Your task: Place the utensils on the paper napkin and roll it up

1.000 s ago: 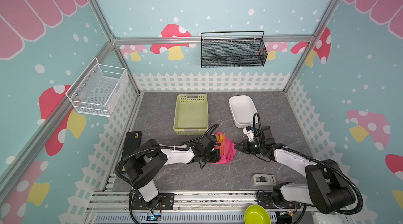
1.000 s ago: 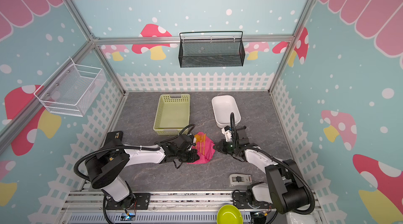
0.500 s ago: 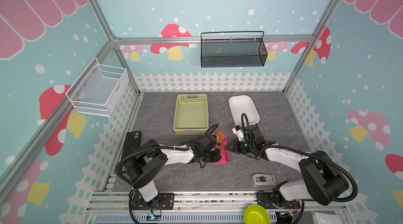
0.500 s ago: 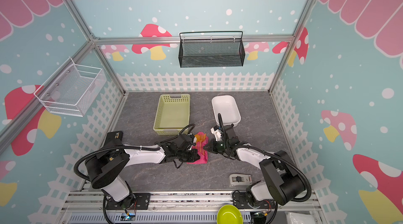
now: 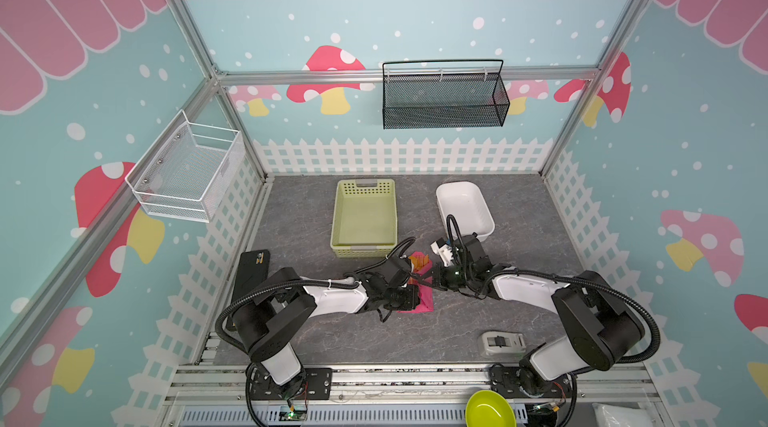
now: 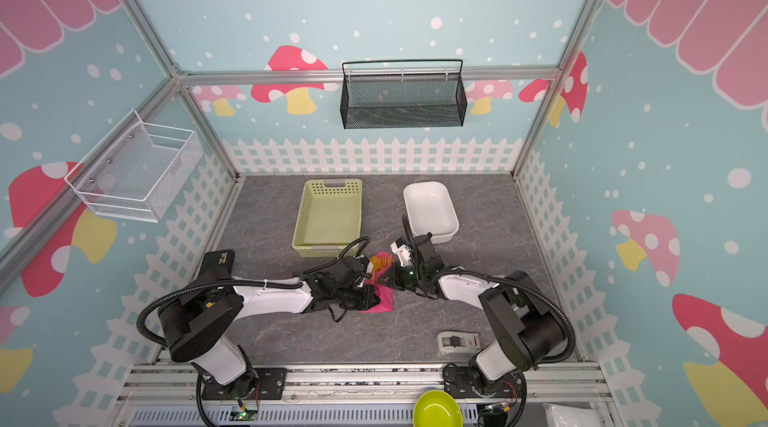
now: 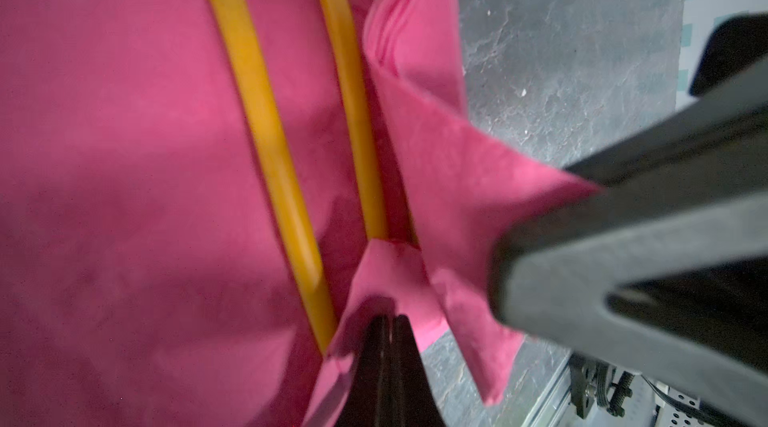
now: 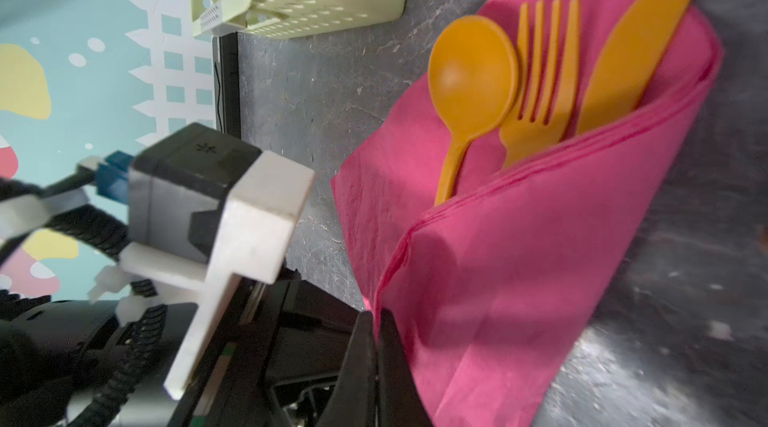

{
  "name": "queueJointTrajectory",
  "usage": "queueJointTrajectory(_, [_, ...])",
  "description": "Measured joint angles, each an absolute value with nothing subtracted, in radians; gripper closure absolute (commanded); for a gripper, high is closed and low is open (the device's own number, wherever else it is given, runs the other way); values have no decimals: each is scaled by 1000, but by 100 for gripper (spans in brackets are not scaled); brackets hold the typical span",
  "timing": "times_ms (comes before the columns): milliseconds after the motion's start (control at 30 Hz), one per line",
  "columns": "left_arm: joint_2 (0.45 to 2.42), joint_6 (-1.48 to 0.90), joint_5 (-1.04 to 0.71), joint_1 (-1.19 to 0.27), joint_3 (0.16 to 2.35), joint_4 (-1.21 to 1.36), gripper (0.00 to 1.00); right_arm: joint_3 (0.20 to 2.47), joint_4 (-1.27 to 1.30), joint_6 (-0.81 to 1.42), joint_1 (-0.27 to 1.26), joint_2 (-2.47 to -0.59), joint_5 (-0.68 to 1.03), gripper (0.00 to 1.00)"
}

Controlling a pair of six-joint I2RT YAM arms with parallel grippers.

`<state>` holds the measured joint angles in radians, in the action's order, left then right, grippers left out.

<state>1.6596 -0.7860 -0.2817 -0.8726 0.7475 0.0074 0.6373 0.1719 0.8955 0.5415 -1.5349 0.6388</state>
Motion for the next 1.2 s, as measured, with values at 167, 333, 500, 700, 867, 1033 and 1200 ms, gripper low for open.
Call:
queueJointTrajectory(167, [1571,-785,-253,-871,725,-46,94,643,184,900,559,-1556,637,99])
queueJointTrajectory(333, [1528,-785,-234,-865,714,-96,95,656,192,903,574,-1583,638,99])
queueJointTrajectory(500, [1532,-785,-230,-864,689,-127,95,667,196,904,584,-1604,638,99])
queueJointTrajectory(700, [1566,-789,-232,-864,688,-117,96,669,215,912,591,-1618,640,98])
queueJointTrajectory(867, [1583,-793,-236,-864,688,-102,96,669,236,921,594,-1633,640,98])
queueJointTrajectory(1033, [1588,-797,-240,-864,688,-90,96,670,255,931,602,-1662,645,98])
queueJointTrajectory(1200, [1588,-797,-240,-864,687,-85,96,677,270,937,606,-1689,647,98])
